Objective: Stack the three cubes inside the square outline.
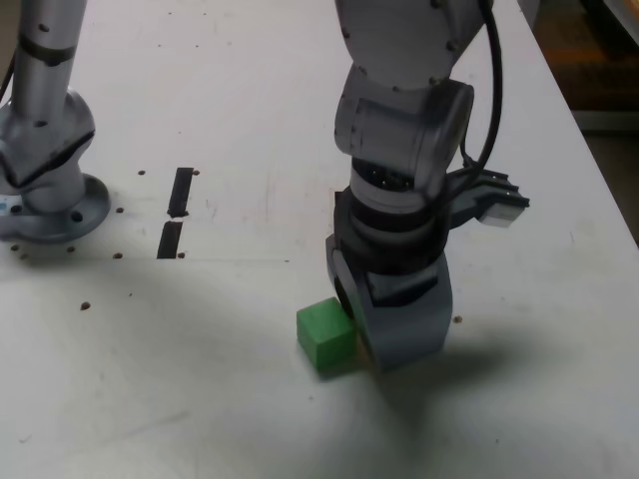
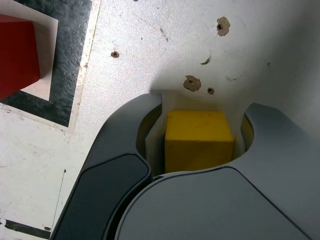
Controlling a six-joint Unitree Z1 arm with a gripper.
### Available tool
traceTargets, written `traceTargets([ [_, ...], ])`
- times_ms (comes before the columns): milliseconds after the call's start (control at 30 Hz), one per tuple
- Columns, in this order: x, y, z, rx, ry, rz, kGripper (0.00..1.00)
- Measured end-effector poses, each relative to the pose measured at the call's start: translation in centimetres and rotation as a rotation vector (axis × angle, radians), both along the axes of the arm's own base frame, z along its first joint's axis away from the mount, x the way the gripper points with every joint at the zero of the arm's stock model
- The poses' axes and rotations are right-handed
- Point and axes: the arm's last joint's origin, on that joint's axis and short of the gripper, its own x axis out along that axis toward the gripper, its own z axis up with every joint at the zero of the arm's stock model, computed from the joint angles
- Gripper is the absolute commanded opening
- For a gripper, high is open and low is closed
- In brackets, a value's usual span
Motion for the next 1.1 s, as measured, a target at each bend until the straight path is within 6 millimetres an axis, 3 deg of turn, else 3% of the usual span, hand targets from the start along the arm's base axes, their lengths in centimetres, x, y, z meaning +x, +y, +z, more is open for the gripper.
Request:
traceTargets([
  [300,0.4,-0.3,0.9,-0.016,-0.004,0.018,0.21],
  [533,0.5,0.4,4.1,0.046,0.018,0.219,0.18],
  [800,1.3,3.7,9.0,-0.001,0.011,0.535,0.18],
  [967,1.0,6.7,10.8,-0.016,-0.016,0.755,0.18],
  [1100,0.1,8.5,11.1,-0.004,-0.011,0.943,0.18],
])
